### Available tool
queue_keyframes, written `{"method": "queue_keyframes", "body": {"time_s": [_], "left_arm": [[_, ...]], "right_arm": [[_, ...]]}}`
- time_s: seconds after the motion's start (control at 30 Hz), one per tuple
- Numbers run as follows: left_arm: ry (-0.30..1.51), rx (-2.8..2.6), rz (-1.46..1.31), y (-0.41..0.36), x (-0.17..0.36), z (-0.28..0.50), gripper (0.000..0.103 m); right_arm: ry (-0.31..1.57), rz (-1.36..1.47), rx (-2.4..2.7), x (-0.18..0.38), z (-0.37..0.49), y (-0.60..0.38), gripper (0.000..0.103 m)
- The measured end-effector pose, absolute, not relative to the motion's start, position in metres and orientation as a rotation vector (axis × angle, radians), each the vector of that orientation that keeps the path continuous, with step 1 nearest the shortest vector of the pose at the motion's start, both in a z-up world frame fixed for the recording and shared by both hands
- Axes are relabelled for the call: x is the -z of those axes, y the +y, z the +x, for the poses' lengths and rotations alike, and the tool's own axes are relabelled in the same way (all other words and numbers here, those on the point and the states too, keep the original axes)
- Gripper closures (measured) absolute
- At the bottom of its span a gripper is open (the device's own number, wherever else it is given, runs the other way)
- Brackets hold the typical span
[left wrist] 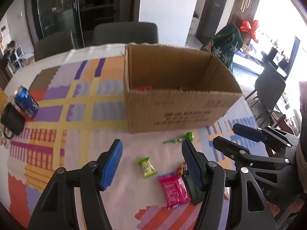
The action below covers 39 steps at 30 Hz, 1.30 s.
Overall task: Organize snacks
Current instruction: 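Grasp the yellow-green candy with left tool while right tool grasps gold-wrapped sweet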
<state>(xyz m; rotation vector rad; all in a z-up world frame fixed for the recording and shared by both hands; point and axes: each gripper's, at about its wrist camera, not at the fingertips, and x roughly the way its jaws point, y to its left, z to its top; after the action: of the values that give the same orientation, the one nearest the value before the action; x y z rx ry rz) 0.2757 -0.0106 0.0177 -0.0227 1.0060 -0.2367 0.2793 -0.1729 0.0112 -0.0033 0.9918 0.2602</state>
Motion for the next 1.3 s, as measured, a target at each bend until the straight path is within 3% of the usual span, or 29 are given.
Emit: {"method": "queue_keyframes", "body": {"time_s": [0.43, 1.3], "left_arm": [[1.136, 0.300, -0.035, -0.004, 0.047, 0.276, 0.042], [1.337, 0.273, -0.072, -0.020, 0.115, 0.312, 0.065]], "right_arm": [[1.129, 0.039, -0.247, 0.041, 0.275, -0.170, 0.050], [1.364, 0.155, -0.242, 0.121, 0.302, -0.159, 0.053]]}}
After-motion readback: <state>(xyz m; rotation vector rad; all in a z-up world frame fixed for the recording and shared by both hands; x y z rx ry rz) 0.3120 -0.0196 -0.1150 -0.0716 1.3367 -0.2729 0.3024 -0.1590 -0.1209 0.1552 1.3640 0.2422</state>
